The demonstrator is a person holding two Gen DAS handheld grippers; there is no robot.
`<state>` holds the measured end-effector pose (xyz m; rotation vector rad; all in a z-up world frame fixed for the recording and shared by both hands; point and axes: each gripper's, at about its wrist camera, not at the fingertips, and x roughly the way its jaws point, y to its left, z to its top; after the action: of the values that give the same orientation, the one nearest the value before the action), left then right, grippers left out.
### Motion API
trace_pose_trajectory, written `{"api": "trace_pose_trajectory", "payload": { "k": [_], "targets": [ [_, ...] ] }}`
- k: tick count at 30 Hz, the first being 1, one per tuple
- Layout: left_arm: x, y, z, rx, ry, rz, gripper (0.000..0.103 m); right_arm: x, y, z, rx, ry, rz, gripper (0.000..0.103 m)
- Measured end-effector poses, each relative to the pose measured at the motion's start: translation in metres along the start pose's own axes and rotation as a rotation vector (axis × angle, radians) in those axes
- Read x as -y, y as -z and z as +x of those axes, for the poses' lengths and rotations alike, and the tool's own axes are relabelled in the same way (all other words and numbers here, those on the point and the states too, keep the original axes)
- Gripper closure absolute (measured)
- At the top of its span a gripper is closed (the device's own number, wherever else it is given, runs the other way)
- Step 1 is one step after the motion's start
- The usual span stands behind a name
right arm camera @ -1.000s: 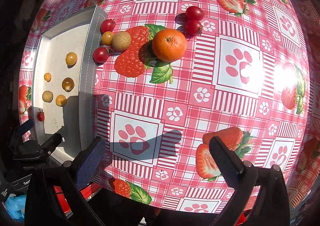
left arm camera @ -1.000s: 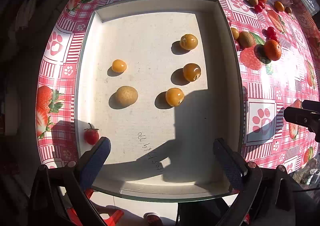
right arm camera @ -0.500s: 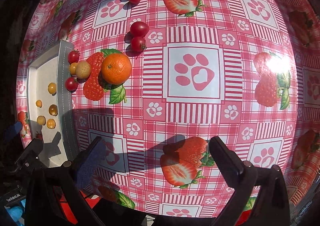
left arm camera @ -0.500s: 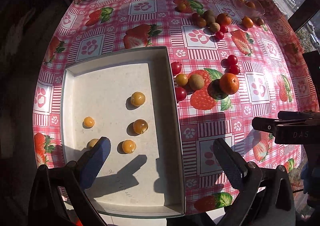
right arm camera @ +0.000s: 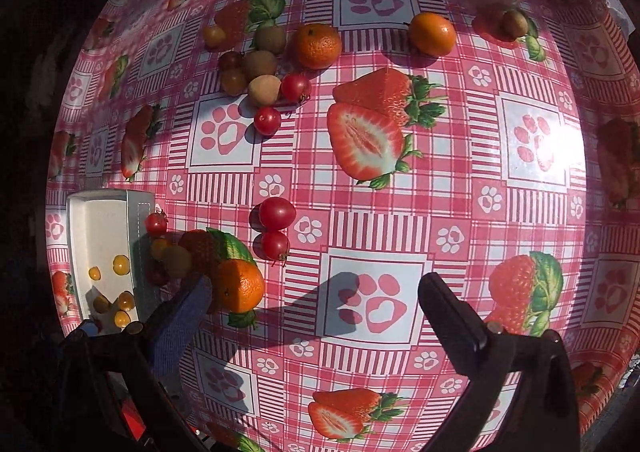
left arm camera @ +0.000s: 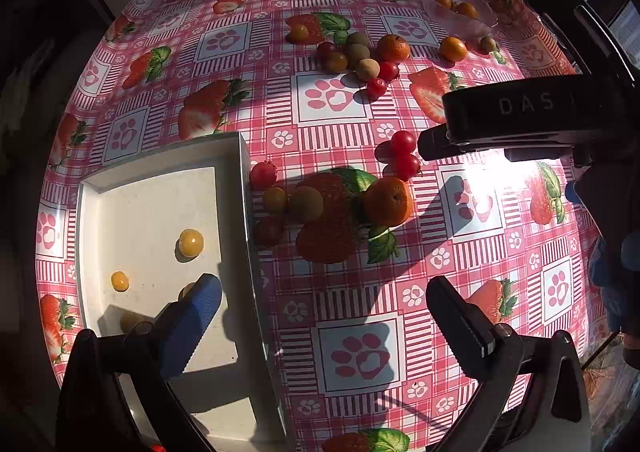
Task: Organize fruits
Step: 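Grasp a red cherry tomato with the right tool while the left grasps a mandarin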
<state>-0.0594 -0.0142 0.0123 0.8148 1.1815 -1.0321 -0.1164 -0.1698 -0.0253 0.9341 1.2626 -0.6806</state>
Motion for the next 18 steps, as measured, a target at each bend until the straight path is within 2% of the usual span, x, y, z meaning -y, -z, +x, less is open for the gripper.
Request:
{"api": "trace_pose_trajectory", "payload": {
  "k": [5, 6, 9, 15, 18],
  "targets": [
    [0.013, -0.003, 0.013, 0.012, -0.013, 0.005, 0.0, -0.012, -0.014, 0.015, -0.005, -0.002, -0.06, 0.005],
    [0.014, -0.003, 0.014, 0.018, -0.016, 0.009, 0.0, -0.014, -0.015, 0.018, -0.006, -0.006, -0.068, 0.009],
    [0.019, -0.004, 0.019, 0.025, -0.02, 0.017, 0.0, -0.02, -0.018, 0.025, -0.016, -0.022, -0.089, 0.03],
    [0.032, -0.009, 0.03, 0.036, -0.045, 0.061, 0.0, -0.035, -0.017, 0.038, -0.039, -0.03, -0.163, 0.041],
    [0.037, -0.013, 0.036, 0.038, -0.047, 0.084, 0.0, -0.038, -0.017, 0.04, -0.036, -0.01, -0.187, 0.054]
  ]
}}
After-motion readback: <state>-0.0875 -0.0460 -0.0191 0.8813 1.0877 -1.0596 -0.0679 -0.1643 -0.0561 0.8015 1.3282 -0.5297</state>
